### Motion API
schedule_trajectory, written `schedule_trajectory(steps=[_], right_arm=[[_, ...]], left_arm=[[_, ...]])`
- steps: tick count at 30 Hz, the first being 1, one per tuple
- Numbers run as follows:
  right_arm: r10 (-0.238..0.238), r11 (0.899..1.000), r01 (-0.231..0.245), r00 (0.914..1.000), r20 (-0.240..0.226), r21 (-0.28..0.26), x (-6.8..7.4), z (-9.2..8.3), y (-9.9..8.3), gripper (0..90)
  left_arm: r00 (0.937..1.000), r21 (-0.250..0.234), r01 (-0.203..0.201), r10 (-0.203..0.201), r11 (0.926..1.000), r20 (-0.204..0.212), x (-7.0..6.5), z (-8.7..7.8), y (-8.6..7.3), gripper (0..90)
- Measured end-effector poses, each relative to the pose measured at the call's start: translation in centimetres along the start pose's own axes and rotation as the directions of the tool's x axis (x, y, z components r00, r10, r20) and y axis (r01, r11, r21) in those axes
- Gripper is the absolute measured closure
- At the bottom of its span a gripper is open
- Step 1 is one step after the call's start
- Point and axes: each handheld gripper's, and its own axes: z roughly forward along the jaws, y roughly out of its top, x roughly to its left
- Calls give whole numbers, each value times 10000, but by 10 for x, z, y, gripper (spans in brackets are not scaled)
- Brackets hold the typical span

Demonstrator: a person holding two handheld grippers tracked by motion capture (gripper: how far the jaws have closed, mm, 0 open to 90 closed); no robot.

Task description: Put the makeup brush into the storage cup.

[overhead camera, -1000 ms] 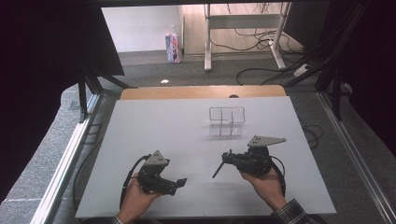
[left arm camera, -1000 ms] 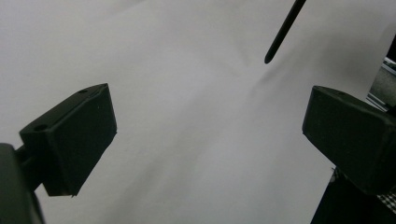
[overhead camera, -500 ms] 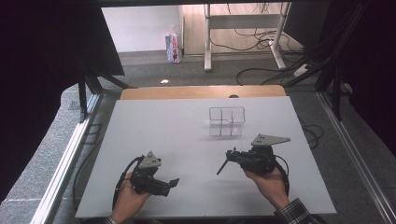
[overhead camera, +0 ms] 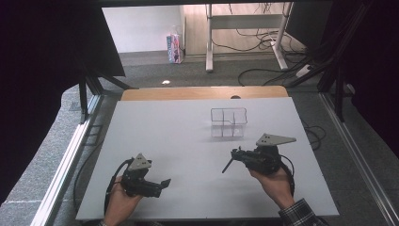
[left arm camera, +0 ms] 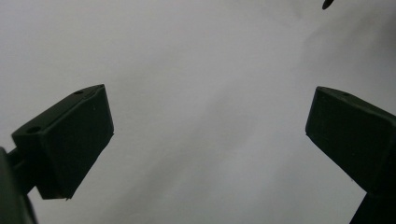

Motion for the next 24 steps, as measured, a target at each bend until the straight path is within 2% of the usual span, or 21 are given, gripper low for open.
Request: schedule_trajectory(steps=[8,16,24], right_arm=[[-174,9998,177,9996,211,-110,-3,-4,5,834],[1,9997,7,9994,343,-250,-11,-8,8,834],[-26,9991,49,9985,543,-418,-17,-11,11,834]], left_arm=[[9989,-294,300,-310,9991,-340,9,-9,-7,21],[9975,-381,493,-512,9981,-491,16,-14,-15,25],[9951,-531,711,-745,9961,-643,20,-20,-21,28]])
